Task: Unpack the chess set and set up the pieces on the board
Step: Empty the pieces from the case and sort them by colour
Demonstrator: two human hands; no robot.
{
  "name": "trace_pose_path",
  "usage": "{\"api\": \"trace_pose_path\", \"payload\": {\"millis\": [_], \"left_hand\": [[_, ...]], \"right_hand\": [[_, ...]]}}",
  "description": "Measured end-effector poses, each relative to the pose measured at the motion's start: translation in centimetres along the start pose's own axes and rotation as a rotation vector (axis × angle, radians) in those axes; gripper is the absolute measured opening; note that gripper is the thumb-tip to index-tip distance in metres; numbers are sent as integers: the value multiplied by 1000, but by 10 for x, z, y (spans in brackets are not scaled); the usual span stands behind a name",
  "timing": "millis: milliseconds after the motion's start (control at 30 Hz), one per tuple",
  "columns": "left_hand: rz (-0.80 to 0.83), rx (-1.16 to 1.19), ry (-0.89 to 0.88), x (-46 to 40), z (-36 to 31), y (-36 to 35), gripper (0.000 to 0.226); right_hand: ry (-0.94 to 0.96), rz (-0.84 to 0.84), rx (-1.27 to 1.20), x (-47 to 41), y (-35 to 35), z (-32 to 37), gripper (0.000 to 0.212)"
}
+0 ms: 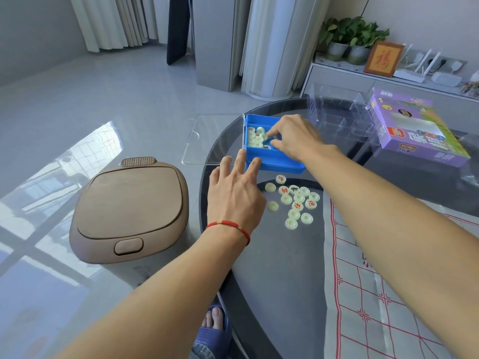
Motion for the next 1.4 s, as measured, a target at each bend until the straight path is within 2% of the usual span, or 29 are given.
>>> {"api": "trace_pose_path", "payload": {"millis": [100,233,300,567,767,967,1033,1267,1400], "left_hand": [[16,0,-10,1,-1,-2,64],[31,-7,-14,1,-2,-4,63],[34,-6,-12,1,-2,-4,63],[7,-2,-11,0,-1,-4,63],[-6,3,-20,0,-2,-2,60],[15,3,-13,0,-2,-4,59],[16,1,-14,0,-2,-4,59],[10,-1,-15,0,-1,-4,60],[-3,-1,-16,0,-1,-4,62]], "right_hand": [[-20,2,5,-1,4,-5,19],[-42,33,-4,-3,3,-10,36],[-55,53,-29,-5,-1,-11,37],[-34,71,-36,-11,2,-13,21],[34,-13,-126,27,53,-12,17],[17,188,-115,98,67,-34,19],[-8,208,-120,106,60,-43,19],[-70,141,-245,111,37,-38,20],[-166,30,-352,113,44,-54,15]]}}
Point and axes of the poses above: each hand's wrist, its own x-axis away from the middle knuckle, its own y-axis out of the back of the hand, z = x × y, the point moved 8 cm from there along -x, towards the middle knuckle, and after that the axes turned 8 degrees about -z, right-handed, at the moved point
